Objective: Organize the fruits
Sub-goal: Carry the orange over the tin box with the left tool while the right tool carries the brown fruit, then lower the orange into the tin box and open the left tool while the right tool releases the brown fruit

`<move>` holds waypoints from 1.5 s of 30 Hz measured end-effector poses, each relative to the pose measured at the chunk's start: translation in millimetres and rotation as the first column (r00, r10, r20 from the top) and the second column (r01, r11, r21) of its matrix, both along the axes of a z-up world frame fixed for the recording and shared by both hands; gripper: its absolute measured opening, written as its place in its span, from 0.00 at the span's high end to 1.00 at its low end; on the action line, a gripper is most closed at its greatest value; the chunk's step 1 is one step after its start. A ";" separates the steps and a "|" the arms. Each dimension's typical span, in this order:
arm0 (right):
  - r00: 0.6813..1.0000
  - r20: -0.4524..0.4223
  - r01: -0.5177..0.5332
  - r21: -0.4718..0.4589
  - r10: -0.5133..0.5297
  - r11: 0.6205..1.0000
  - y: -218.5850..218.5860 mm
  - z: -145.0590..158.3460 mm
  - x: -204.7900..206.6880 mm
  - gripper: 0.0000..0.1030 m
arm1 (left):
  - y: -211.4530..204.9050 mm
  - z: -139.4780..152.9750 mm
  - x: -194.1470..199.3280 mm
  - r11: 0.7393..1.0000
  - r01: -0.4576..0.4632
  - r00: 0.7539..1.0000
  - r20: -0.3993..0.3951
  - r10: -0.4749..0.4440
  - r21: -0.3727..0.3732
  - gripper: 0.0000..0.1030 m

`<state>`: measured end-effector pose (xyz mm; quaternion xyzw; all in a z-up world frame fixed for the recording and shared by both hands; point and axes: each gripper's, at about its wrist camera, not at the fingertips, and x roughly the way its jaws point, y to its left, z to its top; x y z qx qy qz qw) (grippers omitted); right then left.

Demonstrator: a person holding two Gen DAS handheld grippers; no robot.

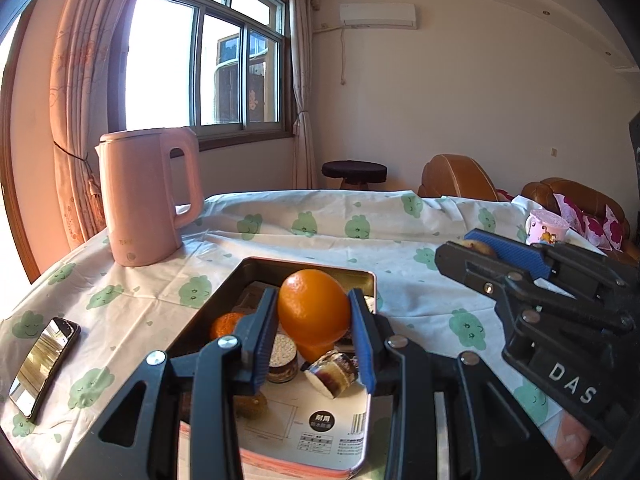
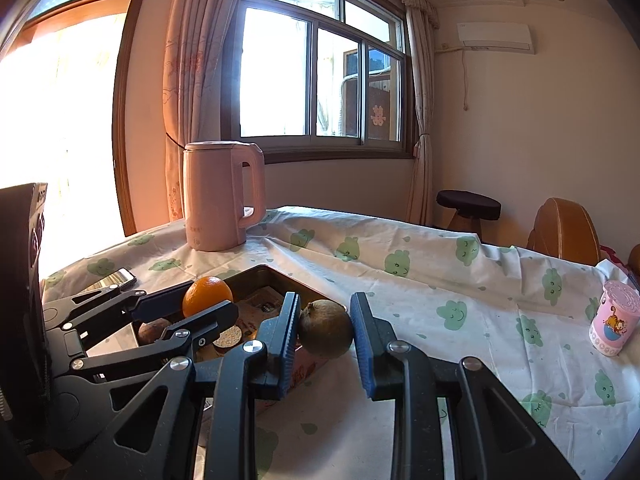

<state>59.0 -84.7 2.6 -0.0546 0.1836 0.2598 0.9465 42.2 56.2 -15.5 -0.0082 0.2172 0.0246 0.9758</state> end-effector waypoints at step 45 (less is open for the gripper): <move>0.990 -0.104 -0.097 -0.044 0.093 0.994 68.9 -31.4 5.4 0.73 | 59.0 -21.2 0.7 0.997 -0.074 0.991 -0.117 0.071 -0.021 0.64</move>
